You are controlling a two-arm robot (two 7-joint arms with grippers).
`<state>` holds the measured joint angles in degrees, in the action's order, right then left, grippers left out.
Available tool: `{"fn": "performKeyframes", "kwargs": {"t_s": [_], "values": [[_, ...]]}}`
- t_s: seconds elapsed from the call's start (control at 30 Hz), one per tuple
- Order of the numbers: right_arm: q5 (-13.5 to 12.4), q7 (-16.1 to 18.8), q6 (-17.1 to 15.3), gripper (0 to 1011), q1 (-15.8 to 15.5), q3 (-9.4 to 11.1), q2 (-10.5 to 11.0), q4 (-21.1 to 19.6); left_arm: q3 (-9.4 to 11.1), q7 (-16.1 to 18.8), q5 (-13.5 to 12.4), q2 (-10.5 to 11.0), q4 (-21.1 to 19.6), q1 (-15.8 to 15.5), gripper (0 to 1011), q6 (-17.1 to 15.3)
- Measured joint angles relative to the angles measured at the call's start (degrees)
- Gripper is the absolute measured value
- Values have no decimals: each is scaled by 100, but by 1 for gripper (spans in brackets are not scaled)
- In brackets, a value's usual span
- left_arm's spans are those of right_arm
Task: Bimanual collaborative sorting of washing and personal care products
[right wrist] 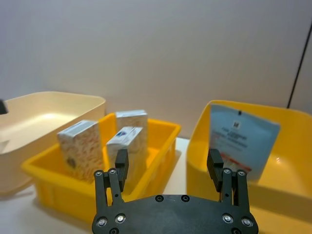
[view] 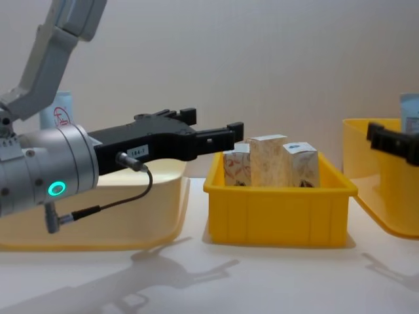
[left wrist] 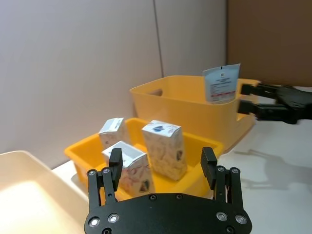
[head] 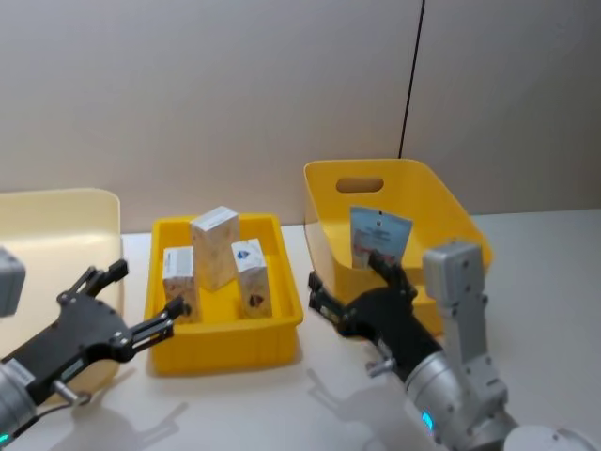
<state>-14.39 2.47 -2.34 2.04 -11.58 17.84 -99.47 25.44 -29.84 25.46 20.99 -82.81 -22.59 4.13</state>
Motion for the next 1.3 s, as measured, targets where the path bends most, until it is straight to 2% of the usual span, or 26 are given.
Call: {"fn": "performKeyframes", "kwargs": {"t_s": [0.27,1.07,1.3], "values": [[-193,127,35,1001,-264,-130,136,-158,13,634,-303,22,-226,194,1000,-107],[-209,137,37,1001,-307,-123,150,-182,50,2465,-1178,79,-880,760,1000,-419],[-206,142,20,1001,-330,-82,151,-185,57,2797,-1338,89,-998,866,1000,-476]]}}
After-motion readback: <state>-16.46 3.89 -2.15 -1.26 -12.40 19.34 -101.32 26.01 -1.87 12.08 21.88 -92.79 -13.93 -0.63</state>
